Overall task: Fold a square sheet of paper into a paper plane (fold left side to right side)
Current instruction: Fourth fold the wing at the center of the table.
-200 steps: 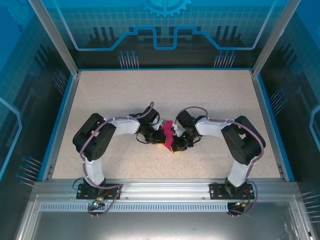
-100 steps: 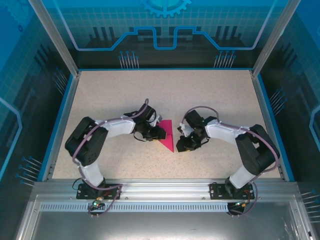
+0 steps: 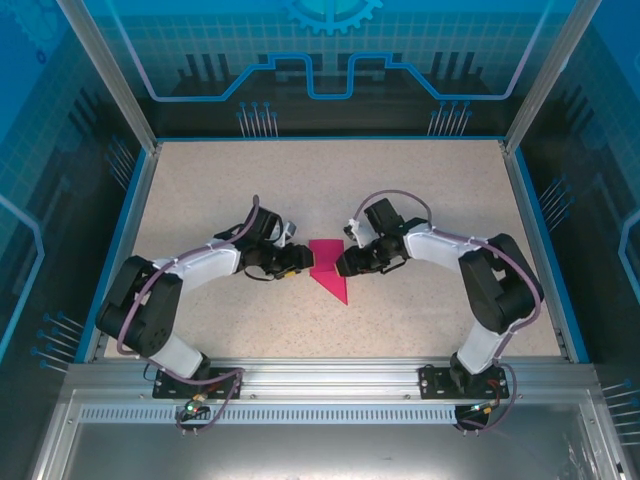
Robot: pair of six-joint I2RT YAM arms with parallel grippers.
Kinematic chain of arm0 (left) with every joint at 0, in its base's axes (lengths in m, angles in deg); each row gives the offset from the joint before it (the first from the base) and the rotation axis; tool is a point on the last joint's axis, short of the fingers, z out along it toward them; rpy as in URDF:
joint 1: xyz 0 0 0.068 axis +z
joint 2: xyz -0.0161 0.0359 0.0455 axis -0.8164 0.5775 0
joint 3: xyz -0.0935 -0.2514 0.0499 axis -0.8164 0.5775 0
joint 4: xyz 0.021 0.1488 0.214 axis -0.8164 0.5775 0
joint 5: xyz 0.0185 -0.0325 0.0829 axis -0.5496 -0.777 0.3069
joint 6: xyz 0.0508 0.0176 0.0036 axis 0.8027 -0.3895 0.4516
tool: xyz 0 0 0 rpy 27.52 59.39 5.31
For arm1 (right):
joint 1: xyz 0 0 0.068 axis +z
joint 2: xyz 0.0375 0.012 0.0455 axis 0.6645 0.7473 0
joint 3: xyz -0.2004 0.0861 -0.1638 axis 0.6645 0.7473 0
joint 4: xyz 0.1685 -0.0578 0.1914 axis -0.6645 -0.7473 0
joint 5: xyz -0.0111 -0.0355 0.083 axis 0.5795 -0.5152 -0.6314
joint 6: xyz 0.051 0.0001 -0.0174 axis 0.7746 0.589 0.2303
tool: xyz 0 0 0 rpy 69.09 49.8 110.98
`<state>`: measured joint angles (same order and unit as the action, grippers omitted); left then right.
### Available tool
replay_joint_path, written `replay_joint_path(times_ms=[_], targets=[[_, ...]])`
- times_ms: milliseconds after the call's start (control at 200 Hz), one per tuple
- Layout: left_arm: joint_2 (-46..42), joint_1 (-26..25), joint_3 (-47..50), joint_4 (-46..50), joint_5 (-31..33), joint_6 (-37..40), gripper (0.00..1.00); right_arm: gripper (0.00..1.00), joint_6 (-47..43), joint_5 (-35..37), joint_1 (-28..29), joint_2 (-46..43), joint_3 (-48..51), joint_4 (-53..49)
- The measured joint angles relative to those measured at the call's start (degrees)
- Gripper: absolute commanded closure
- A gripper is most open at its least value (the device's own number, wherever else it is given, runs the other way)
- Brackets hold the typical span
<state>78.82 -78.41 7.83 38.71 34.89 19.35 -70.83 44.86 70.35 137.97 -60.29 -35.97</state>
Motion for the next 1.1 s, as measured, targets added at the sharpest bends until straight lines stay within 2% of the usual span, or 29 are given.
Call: replay_joint_path(times_ms=[115,315,455,700,905,975,1100], targets=[[1.57,0.0,0.0,-1.64,-0.7,-1.29,0.46,0.65,-0.26,0.26,0.0,1.53,-0.04,0.28],[4.13,-0.02,0.28,-3.76,-1.99,-2.45,0.45,0.88,-1.09,0.22,0.0,2.54,-0.37,0.87],[5.64,-0.22,0.37,-4.94,-2.21,-3.72,0.45,0.95,-1.9,0.48,0.0,2.62,-0.61,0.83],[7.85,-1.7,0.2,-5.81,-2.21,-3.91,0.47,0.95,-2.32,0.92,0.0,2.62,-0.68,0.63],[10.12,-2.84,-1.2,-5.84,-2.19,-3.96,0.55,0.94,-2.56,1.88,0.0,2.62,-0.68,0.2],[10.67,-3.08,-1.79,-5.86,-2.19,-4.24,0.59,0.89,-2.73,2.1,0.0,2.62,-0.68,0.2],[10.8,-3.5,-2.62,-6.14,-2.19,-5.16,0.65,0.72,-2.54,3.08,0.0,2.16,-0.42,0.22]])
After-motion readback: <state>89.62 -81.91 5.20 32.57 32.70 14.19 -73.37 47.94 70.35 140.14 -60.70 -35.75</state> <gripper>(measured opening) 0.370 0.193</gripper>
